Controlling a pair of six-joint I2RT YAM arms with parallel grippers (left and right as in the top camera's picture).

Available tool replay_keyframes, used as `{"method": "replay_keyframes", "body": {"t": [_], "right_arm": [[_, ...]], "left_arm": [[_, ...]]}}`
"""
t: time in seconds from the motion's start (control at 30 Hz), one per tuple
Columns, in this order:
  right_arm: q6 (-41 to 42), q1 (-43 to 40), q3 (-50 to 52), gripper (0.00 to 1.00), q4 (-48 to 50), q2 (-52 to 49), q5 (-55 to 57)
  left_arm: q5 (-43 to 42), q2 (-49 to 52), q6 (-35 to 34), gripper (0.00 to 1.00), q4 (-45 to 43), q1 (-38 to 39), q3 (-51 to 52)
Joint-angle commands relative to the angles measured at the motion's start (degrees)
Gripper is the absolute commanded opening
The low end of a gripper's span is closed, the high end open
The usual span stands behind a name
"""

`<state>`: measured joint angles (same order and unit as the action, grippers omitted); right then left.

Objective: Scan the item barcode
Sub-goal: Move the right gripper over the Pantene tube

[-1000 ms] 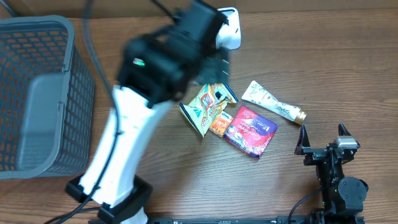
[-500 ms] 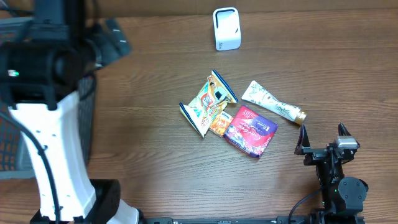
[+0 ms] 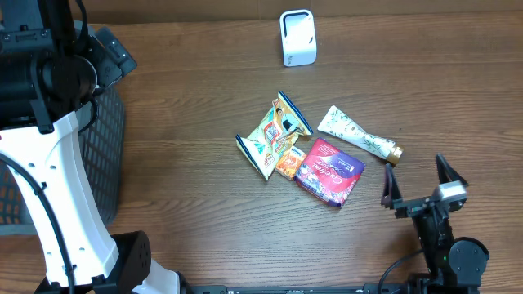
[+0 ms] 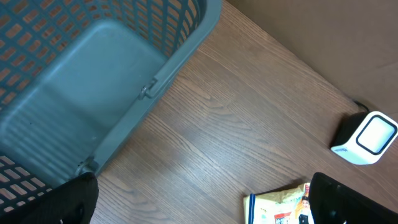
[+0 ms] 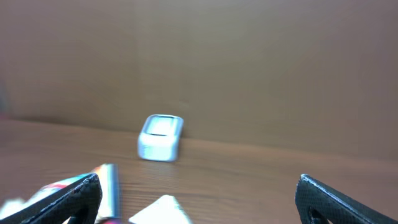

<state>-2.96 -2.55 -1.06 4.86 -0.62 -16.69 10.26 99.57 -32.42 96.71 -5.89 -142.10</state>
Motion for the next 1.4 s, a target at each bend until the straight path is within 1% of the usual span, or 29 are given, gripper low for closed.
{"method": "replay_keyframes", "body": {"t": [0.0,0.03,0.1,0.17,0.23,0.37,0.4,0.47,0.57,0.63,0.73,0.8,0.87,0.9,0.97,1.13,1.2,1.23,1.33,1.37], "right_arm": [[0.1,0.0,0.6,1.00,2.8,0.5,-20.0],[0.1,0.0,0.6,1.00,4.6,0.5,-26.3],[0.1,0.0,0.6,1.00,8.0,0.5,-33.5],[0.1,0.0,0.6,1.00,12.3,0.5,-36.9],[0.2,0.0,0.6,1.00,16.1,0.5,-37.8],[5.4,0.0,0.3,1.00,26.3,0.5,-37.4],[5.6,-0.1,-0.3,1.00,27.0,0.5,-36.4],[5.6,-0.1,-2.7,1.00,25.3,0.3,-33.2],[5.3,-0.6,-8.6,1.00,19.0,-2.0,-28.9],[3.0,-1.5,-14.2,1.00,12.7,-5.4,-28.3],[0.9,-2.7,-23.7,1.00,3.8,-13.2,-28.3],[-1.0,-3.3,-31.9,1.00,-4.0,-20.7,-28.3],[-5.0,-3.8,-39.7,1.00,-12.8,-28.2,-28.3],[-8.4,-4.1,-45.2,1.00,-19.5,-33.3,-28.3],[-12.1,-4.8,-53.8,1.00,-29.9,-41.6,-28.3],[-12.5,-5.2,-71.6,1.00,-51.1,-60.7,-28.3],[-12.5,-5.2,-74.8,1.00,-56.0,-66.6,-28.3],[-12.5,-5.2,-75.2,1.00,-56.4,-69.2,-28.4],[-12.5,-5.2,-75.2,1.00,-55.1,-75.6,-28.3],[-13.2,-5.2,-75.2,1.00,-54.1,-78.8,-25.8]], "left_arm": [[0.2,-0.2,0.7,1.00,0.1,-0.2,0.3],[0.2,-0.2,0.7,0.99,0.1,-0.2,0.3],[0.2,-0.2,0.7,1.00,0.1,-0.2,0.3],[0.2,-0.2,0.7,1.00,0.1,-0.2,0.3],[0.2,-0.2,0.7,1.00,0.1,-0.2,0.3],[0.2,-0.2,0.7,1.00,0.1,-0.2,0.3],[0.2,-0.2,0.7,1.00,0.1,-0.2,0.3],[0.2,-0.2,0.7,1.00,0.1,-0.2,0.3],[0.2,-0.2,0.7,1.00,0.1,-0.2,0.3],[0.2,-0.2,0.7,1.00,0.1,-0.2,0.3],[0.2,-0.2,0.7,1.00,0.1,-0.2,0.3],[0.2,-0.2,0.7,1.00,0.1,-0.2,0.3],[0.2,-0.2,0.7,1.00,0.1,-0.2,0.3],[0.2,-0.2,0.7,1.00,0.1,-0.2,0.3],[0.2,-0.2,0.7,1.00,0.1,-0.2,0.3],[0.2,-0.2,0.7,1.00,0.1,-0.2,0.3],[0.2,-0.2,0.7,1.00,0.1,-0.2,0.3],[0.2,-0.2,0.7,1.00,0.1,-0.2,0.3],[0.2,-0.2,0.7,1.00,0.1,-0.2,0.3],[0.2,-0.2,0.7,1.00,0.1,-0.2,0.3]]}}
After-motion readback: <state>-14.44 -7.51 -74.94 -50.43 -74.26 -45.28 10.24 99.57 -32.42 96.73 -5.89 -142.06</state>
